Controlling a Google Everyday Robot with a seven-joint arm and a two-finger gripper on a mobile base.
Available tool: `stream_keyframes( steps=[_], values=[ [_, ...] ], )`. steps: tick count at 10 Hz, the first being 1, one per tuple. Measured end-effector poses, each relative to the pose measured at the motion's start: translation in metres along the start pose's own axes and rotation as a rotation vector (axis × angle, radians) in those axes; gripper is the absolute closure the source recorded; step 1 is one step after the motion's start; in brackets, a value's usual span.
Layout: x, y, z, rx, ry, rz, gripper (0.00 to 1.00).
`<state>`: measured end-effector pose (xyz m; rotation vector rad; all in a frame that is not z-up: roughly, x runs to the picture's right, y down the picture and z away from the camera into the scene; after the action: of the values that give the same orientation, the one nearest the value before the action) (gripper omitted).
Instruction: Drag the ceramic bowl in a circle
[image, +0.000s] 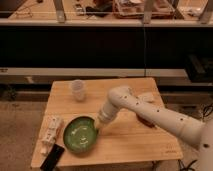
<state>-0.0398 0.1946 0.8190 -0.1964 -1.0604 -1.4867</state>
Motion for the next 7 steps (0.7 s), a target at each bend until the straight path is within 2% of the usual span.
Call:
stream_keyframes(
  steps=[1, 2, 3, 4, 5, 7],
  values=[
    [0.025, 0.011, 0.003, 0.020, 0.011, 0.020, 1.00],
    [0.052, 0.025, -0.005, 0.047, 0.039, 0.036, 1.00],
    [0.068, 0.041, -0.014, 0.062, 0.064, 0.047, 1.00],
    [0.078, 0.058, -0.023, 0.068, 0.081, 0.059, 1.00],
    [0.085, 0.088, -0.038, 0.069, 0.109, 0.081, 1.00],
    [0.081, 0.126, -0.057, 0.059, 0.139, 0.103, 1.00]
  ],
)
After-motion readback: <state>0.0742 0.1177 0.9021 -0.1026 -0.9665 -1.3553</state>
